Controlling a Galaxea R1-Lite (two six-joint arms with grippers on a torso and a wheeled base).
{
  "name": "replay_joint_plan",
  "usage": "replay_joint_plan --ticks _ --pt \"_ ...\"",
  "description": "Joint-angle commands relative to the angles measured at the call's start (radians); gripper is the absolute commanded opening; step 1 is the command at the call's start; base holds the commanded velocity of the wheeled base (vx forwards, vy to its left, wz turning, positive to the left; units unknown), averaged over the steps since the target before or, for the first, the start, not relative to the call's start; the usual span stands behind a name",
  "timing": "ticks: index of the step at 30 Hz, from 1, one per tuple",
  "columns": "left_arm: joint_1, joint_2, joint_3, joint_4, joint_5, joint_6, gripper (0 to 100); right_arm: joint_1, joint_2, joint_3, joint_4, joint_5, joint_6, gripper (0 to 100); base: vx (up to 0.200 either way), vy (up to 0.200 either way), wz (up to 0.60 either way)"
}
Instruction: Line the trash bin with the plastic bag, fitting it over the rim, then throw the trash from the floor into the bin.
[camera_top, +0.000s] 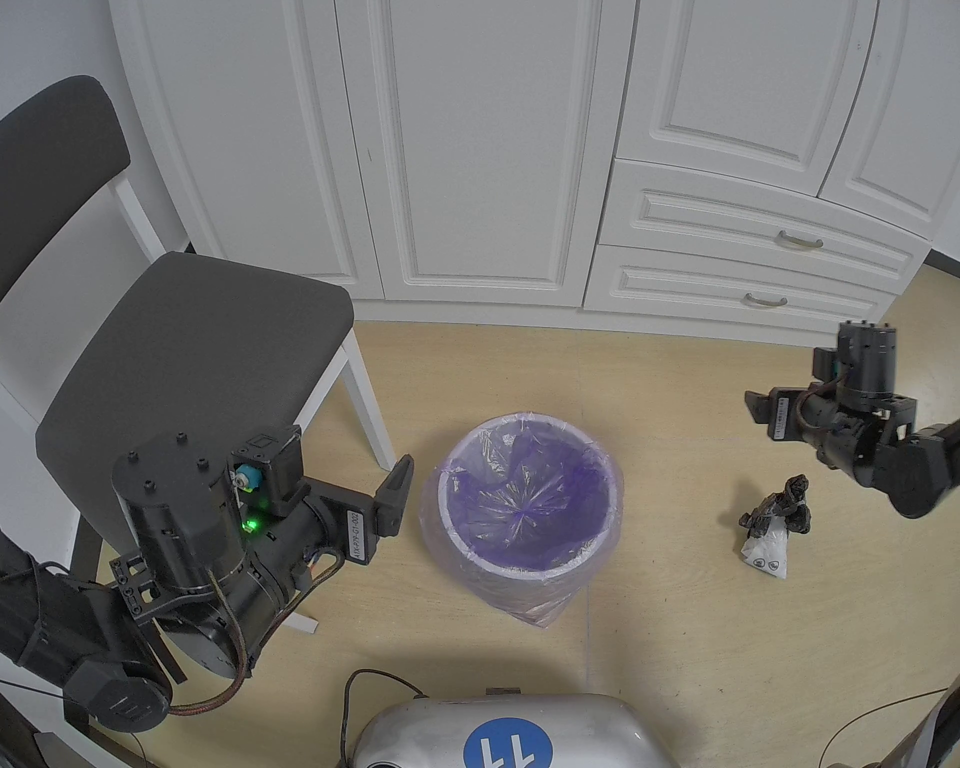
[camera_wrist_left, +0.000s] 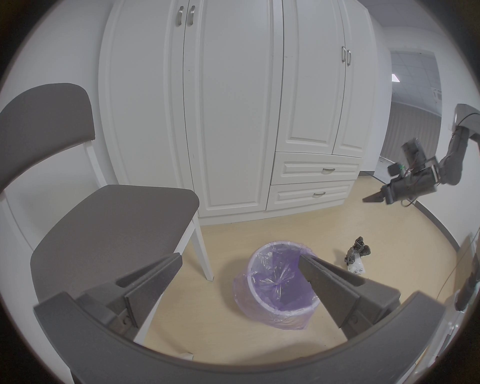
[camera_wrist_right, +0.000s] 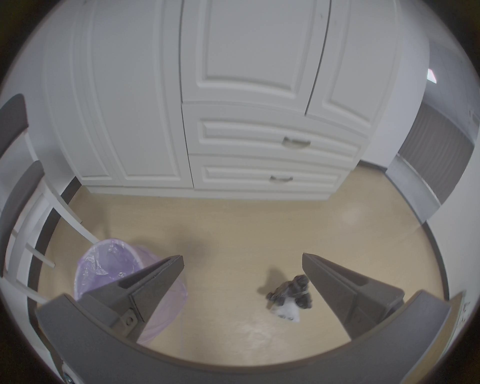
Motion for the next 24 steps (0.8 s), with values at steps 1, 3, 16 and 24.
replay_joint_plan --ticks 1,3,16,24 --pt "-0.023 -0.015 -0.006 0.003 0.02 0.002 100 0.011 -0.312 0.146 0.02 -0.036 -0.14 100 0.0 0.0 0.0" --pt "-0.021 -0.039 -0.011 0.006 0.035 0.005 100 0.008 -0.37 0.181 0.022 -0.036 -0.196 100 0.0 0.0 0.0" --pt "-0.033 -0.222 -0.006 0.075 0.038 0.048 100 -0.014 -0.474 0.002 0.451 -0.013 -0.12 100 0.0 0.0 0.0" --pt "-0.02 -0.315 -0.018 0.147 0.034 0.051 100 -0.147 -0.295 -0.244 0.761 0.146 0.045 100 0.0 0.0 0.0"
